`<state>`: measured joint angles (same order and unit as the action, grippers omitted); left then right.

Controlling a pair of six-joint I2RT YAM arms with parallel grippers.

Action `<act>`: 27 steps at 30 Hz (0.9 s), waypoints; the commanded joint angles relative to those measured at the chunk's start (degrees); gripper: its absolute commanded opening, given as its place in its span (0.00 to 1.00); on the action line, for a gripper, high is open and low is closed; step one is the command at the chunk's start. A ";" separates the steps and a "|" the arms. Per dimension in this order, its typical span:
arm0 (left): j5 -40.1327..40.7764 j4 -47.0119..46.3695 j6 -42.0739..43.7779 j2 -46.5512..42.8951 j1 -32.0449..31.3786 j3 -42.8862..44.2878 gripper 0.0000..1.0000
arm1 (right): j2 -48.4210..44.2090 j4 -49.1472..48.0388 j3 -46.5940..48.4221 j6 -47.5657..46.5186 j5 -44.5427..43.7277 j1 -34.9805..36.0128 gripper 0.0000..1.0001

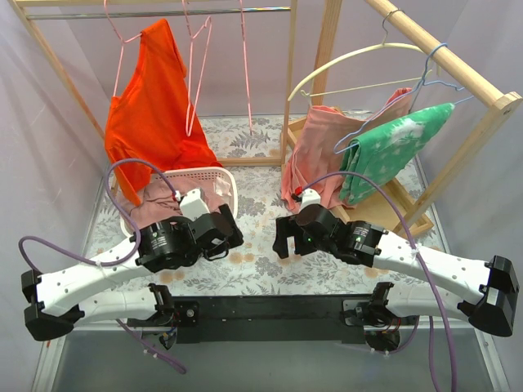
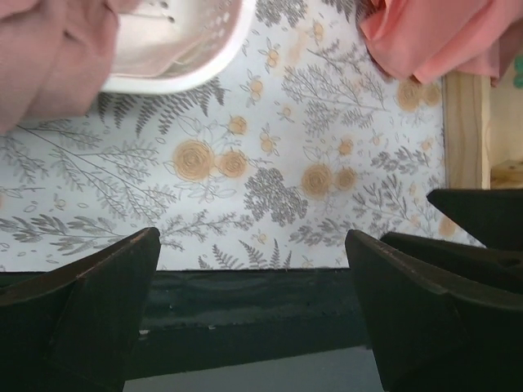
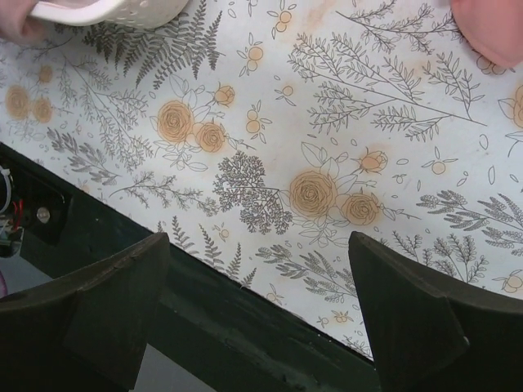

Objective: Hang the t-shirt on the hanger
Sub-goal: Pick up the T-shirt and place it in the bin.

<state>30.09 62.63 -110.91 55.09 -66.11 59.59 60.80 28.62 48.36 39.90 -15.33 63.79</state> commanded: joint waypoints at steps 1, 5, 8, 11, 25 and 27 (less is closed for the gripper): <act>9.98 4.95 -3.34 -0.69 3.25 -0.53 0.98 | -0.50 -0.67 3.41 -0.96 -2.69 -0.07 0.98; 5.01 -2.67 7.44 0.80 25.68 -3.60 0.98 | -0.33 -0.67 3.41 -2.81 -2.42 0.02 0.98; 3.76 -11.98 15.60 3.95 36.17 -5.19 0.98 | -0.33 -0.58 3.32 -3.34 -0.93 0.02 0.98; -0.89 -19.64 18.18 12.01 46.28 -4.14 0.96 | 0.46 -0.58 3.06 -3.34 1.26 0.02 0.98; -3.01 -22.38 17.11 14.12 49.93 -5.02 0.11 | 2.48 0.12 5.16 -5.09 3.29 -0.07 0.98; -4.68 -22.20 20.28 10.14 49.93 -3.61 0.00 | 3.19 0.12 6.04 -5.36 2.94 -0.07 0.98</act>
<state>26.76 40.47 -95.42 75.64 -16.23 54.19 63.33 29.12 50.50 35.70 -11.62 63.77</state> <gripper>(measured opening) 0.085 0.981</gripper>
